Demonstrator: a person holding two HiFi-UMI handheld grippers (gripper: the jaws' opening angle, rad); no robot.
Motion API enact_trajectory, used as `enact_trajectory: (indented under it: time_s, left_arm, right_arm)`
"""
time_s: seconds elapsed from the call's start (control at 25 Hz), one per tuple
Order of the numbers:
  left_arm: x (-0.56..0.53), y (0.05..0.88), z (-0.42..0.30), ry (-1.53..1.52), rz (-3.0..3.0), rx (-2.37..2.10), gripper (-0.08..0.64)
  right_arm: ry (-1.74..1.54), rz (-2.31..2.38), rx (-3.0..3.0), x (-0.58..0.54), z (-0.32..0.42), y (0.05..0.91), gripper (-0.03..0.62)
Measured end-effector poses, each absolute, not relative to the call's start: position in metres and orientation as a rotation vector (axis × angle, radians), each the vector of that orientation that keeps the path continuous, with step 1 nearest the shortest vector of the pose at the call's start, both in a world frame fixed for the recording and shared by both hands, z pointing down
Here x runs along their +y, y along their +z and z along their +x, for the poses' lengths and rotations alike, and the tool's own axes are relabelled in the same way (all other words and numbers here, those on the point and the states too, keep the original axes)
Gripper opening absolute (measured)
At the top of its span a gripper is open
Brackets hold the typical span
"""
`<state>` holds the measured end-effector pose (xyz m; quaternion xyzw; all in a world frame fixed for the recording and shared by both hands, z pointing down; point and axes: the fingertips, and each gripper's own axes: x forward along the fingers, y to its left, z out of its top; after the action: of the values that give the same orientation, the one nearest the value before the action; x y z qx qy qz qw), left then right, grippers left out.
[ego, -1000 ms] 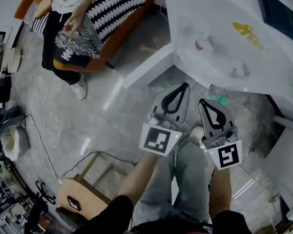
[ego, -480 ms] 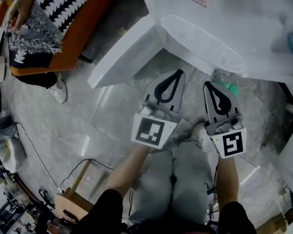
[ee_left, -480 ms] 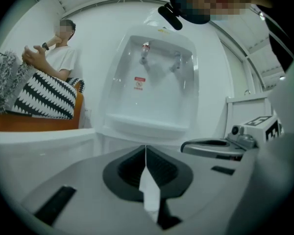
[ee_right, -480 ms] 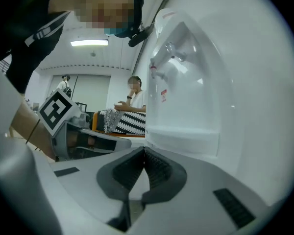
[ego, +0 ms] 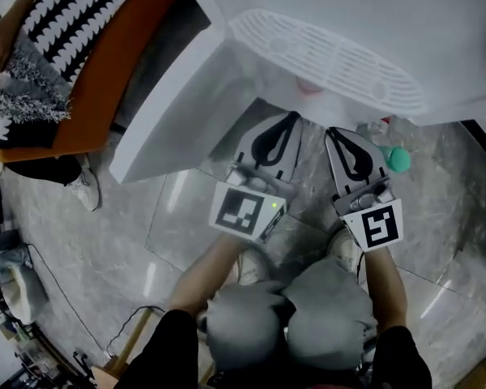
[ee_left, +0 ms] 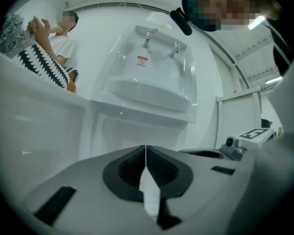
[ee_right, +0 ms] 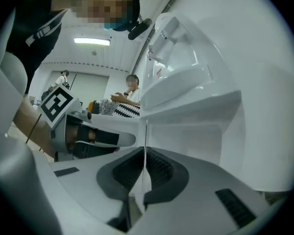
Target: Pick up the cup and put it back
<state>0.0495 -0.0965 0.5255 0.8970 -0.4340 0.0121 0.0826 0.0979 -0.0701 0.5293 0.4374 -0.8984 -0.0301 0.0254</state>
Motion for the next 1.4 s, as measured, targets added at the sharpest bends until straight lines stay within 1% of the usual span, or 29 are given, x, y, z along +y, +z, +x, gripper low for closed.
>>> enact_trajectory:
  time_s: [0.24, 0.28, 0.36, 0.44, 0.48, 0.64, 0.68, 0.8, 1.04, 1.24, 1.4]
  left_arm:
    - [-0.094, 0.549, 0.033, -0.010, 2.699, -1.267, 0.014]
    - [-0.093, 0.552, 0.033, -0.017, 2.708, -1.263, 0.014]
    - [-0.090, 0.559, 0.034, -0.022, 2.712, -1.263, 0.014]
    - [-0.090, 0.566, 0.034, -0.028, 2.687, -1.270, 0.014]
    - [-0.091, 0.569, 0.033, -0.033, 2.673, -1.276, 0.014]
    - [-0.092, 0.575, 0.036, -0.042, 2.657, -1.280, 0.014]
    - [-0.092, 0.575, 0.036, -0.045, 2.660, -1.279, 0.014]
    - [-0.089, 0.576, 0.034, -0.032, 2.665, -1.288, 0.014]
    - [-0.085, 0.580, 0.025, 0.096, 2.649, -1.388, 0.014]
    - [-0.082, 0.581, 0.021, 0.105, 2.643, -1.384, 0.014]
    - [-0.075, 0.582, 0.026, 0.135, 2.687, -1.347, 0.014]
  right_arm:
    - [-0.129, 1.444, -2.800, -0.075, 0.087, 0.555, 0.012]
    - [-0.130, 1.439, -2.805, -0.075, 0.087, 0.558, 0.031]
    - [-0.123, 1.436, -2.808, -0.074, 0.090, 0.563, 0.089]
    - [-0.103, 1.457, -2.794, -0.072, 0.095, 0.568, 0.098]
    - [-0.083, 1.472, -2.785, -0.073, 0.098, 0.571, 0.117]
    - [-0.009, 1.506, -2.725, -0.079, 0.107, 0.592, 0.249]
    - [0.008, 1.512, -2.711, -0.081, 0.108, 0.597, 0.272]
    - [0.057, 1.533, -2.696, -0.090, 0.106, 0.612, 0.312]
    - [0.071, 1.554, -2.653, -0.114, 0.096, 0.638, 0.344]
    - [0.109, 1.569, -2.584, -0.143, 0.092, 0.666, 0.373]
    - [0.001, 1.541, -2.441, -0.157, 0.087, 0.687, 0.394]
